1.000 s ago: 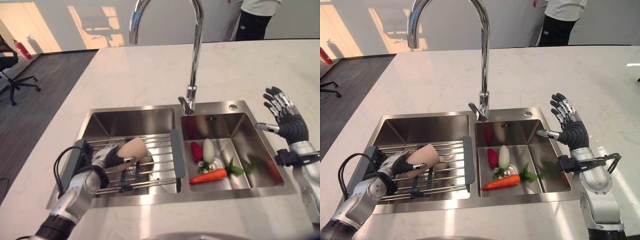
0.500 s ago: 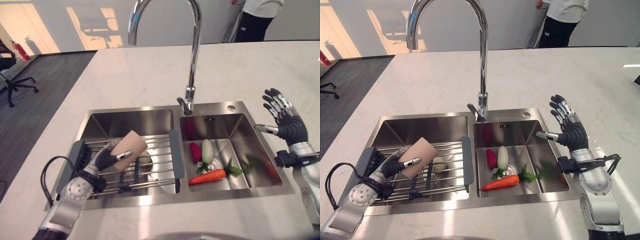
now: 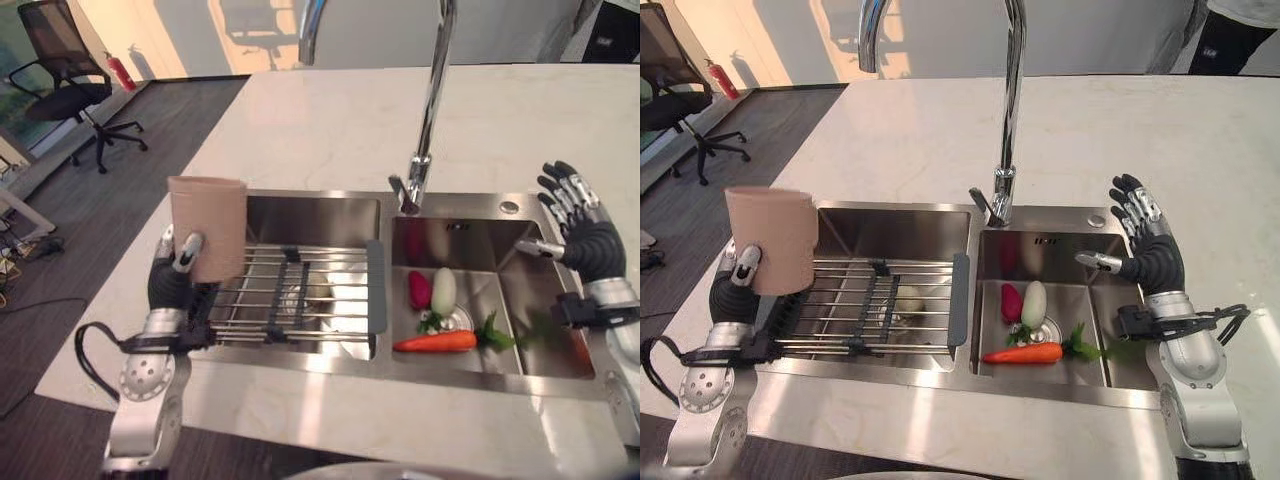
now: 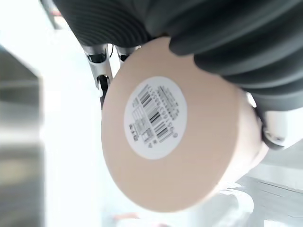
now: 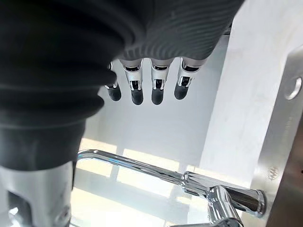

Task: Place the dishes in the dishwasher.

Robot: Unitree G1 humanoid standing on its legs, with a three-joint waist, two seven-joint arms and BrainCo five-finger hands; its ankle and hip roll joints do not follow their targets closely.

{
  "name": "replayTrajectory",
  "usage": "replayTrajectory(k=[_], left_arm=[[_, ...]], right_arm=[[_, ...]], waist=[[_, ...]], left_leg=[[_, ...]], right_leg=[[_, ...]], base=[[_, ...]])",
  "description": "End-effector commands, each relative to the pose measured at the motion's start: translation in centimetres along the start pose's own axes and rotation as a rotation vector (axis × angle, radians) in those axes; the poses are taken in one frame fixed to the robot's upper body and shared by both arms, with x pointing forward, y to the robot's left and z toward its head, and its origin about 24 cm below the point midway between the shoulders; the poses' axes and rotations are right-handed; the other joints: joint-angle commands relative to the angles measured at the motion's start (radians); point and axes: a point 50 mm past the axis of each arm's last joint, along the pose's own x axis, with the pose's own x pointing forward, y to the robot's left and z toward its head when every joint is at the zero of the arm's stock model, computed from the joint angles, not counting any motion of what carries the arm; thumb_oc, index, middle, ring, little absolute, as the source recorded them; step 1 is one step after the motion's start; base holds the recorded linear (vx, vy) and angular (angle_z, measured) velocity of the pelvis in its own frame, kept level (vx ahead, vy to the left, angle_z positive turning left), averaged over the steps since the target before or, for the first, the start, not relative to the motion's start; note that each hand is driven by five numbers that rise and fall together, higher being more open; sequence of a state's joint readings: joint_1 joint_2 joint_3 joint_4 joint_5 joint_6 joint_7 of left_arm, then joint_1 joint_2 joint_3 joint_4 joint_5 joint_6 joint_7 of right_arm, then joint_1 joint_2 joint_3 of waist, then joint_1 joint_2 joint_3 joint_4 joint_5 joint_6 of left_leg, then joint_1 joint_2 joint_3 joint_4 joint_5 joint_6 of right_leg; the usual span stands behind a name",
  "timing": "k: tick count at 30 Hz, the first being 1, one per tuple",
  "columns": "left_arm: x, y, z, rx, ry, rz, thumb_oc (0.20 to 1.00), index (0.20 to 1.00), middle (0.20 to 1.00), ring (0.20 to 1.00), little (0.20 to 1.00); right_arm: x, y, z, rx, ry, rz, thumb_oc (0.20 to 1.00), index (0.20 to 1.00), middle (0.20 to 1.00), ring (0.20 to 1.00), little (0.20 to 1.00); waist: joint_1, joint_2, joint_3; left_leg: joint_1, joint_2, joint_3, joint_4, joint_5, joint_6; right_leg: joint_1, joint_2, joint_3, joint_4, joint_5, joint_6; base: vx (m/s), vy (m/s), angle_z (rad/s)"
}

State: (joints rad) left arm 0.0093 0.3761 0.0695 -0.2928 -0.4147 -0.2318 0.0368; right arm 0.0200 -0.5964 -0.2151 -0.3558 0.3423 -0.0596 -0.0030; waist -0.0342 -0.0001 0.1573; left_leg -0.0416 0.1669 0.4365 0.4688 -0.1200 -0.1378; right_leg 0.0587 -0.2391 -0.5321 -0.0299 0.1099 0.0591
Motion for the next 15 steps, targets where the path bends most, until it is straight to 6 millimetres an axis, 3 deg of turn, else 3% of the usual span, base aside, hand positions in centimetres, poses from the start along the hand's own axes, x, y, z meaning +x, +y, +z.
replayTrajectory(k=[1, 2, 3, 6, 7, 8, 10, 11, 13, 14, 15], left_arm=[[1.0, 0.7, 2.3, -0.009, -0.129, -0.004, 0.2, 0.2, 0.2, 0.2, 0.2], [1.6, -0.9, 2.7, -0.05, -0.159, -0.098, 0.2, 0.2, 0.2, 0.2, 0.2], [1.6, -1.5, 2.8, -0.058, -0.169, -0.119, 0.2, 0.2, 0.2, 0.2, 0.2], [1.6, -2.0, 2.6, -0.077, -0.173, -0.111, 0.2, 0.2, 0.2, 0.2, 0.2], [1.5, -2.1, 2.6, -0.079, -0.173, -0.109, 0.2, 0.2, 0.2, 0.2, 0.2], [1.3, -1.9, 2.5, -0.081, -0.176, -0.104, 0.2, 0.2, 0.2, 0.2, 0.2], [1.2, -1.7, 2.5, -0.086, -0.179, -0.108, 0.2, 0.2, 0.2, 0.2, 0.2], [1.3, -1.8, 2.4, -0.092, -0.181, -0.124, 0.2, 0.2, 0.2, 0.2, 0.2], [1.3, -1.9, 2.4, -0.098, -0.186, -0.121, 0.2, 0.2, 0.2, 0.2, 0.2], [1.2, -1.7, 2.4, -0.105, -0.182, -0.126, 0.2, 0.2, 0.2, 0.2, 0.2], [1.2, -1.6, 2.3, -0.114, -0.179, -0.136, 0.2, 0.2, 0.2, 0.2, 0.2]], right_arm=[[1.0, -0.7, 2.1, 0.003, -0.162, -0.082, 1.0, 1.0, 1.0, 1.0, 1.0], [-0.3, -1.0, 1.3, -0.016, -0.126, -0.158, 1.0, 1.0, 1.0, 1.0, 1.0], [-0.6, -0.8, 1.2, -0.016, -0.12, -0.156, 1.0, 1.0, 1.0, 1.0, 1.0], [-0.2, -0.2, 1.3, -0.003, -0.138, -0.139, 1.0, 1.0, 1.0, 1.0, 1.0], [-0.2, -0.1, 1.3, 0.001, -0.143, -0.137, 1.0, 1.0, 1.0, 1.0, 1.0], [-0.2, 0.0, 1.3, 0.012, -0.156, -0.135, 1.0, 1.0, 1.0, 1.0, 1.0], [-0.2, -0.2, 1.6, 0.018, -0.176, -0.129, 1.0, 1.0, 1.0, 1.0, 1.0], [-0.4, -0.7, 1.9, 0.015, -0.188, -0.133, 1.0, 1.0, 1.0, 1.0, 1.0], [-0.6, -0.8, 2.1, 0.023, -0.197, -0.122, 1.0, 1.0, 1.0, 1.0, 1.0], [-0.8, -0.7, 2.1, 0.035, -0.201, -0.107, 1.0, 1.0, 1.0, 1.0, 1.0], [-0.9, -0.8, 2.2, 0.039, -0.2, -0.104, 1.0, 1.0, 1.0, 1.0, 1.0]], waist=[[-0.035, 0.011, -0.017], [-0.061, 0.006, -0.012], [-0.068, -0.002, -0.003], [-0.071, -0.003, 0.018], [-0.069, -0.001, 0.021], [-0.067, 0.009, 0.024], [-0.071, 0.03, 0.019], [-0.078, 0.035, 0.003], [-0.084, 0.04, -0.007], [-0.095, 0.036, -0.017], [-0.1, 0.034, -0.023]], left_leg=[[0.173, -0.08, 0.026, -0.27, -0.107, 0.075], [0.207, -0.15, -0.018, -0.416, -0.101, 0.105], [0.199, -0.171, -0.023, -0.436, -0.104, 0.115], [0.199, -0.183, -0.02, -0.492, -0.093, 0.133], [0.201, -0.182, -0.017, -0.502, -0.088, 0.137], [0.204, -0.17, -0.002, -0.53, -0.067, 0.145], [0.189, -0.145, 0.002, -0.536, -0.029, 0.153], [0.16, -0.131, -0.016, -0.52, 0.004, 0.149], [0.145, -0.122, -0.037, -0.528, 0.033, 0.142], [0.135, -0.119, -0.057, -0.531, 0.045, 0.145], [0.131, -0.12, -0.067, -0.531, 0.048, 0.147]], right_leg=[[-0.068, -0.04, 0.007, 0.027, -0.028, 0.12], [-0.143, -0.119, 0.029, 0.052, 0.054, 0.156], [-0.165, -0.144, 0.046, 0.049, 0.076, 0.172], [-0.203, -0.178, 0.069, 0.034, 0.12, 0.189], [-0.212, -0.181, 0.076, 0.052, 0.116, 0.187], [-0.212, -0.173, 0.084, 0.124, 0.073, 0.176], [-0.196, -0.103, 0.118, 0.227, -0.064, 0.144], [-0.164, -0.027, 0.165, 0.29, -0.148, 0.128], [-0.158, 0.013, 0.216, 0.366, -0.189, 0.117], [-0.144, 0.064, 0.281, 0.371, -0.216, 0.121], [-0.133, 0.086, 0.312, 0.361, -0.229, 0.114]], base=[[-0.33, 0.875, 0.02], [-0.34, 0.777, -0.04], [-0.35, 0.724, 0.42], [-0.31, 0.317, 0.37], [-0.37, 0.282, -0.54], [-0.33, 0.205, -0.54], [-0.34, 0.148, -0.3], [-0.27, 0.055, -0.13], [-0.24, -0.024, 0.3], [-0.18, -0.11, 0.25], [-0.2, -0.232, -0.09]])
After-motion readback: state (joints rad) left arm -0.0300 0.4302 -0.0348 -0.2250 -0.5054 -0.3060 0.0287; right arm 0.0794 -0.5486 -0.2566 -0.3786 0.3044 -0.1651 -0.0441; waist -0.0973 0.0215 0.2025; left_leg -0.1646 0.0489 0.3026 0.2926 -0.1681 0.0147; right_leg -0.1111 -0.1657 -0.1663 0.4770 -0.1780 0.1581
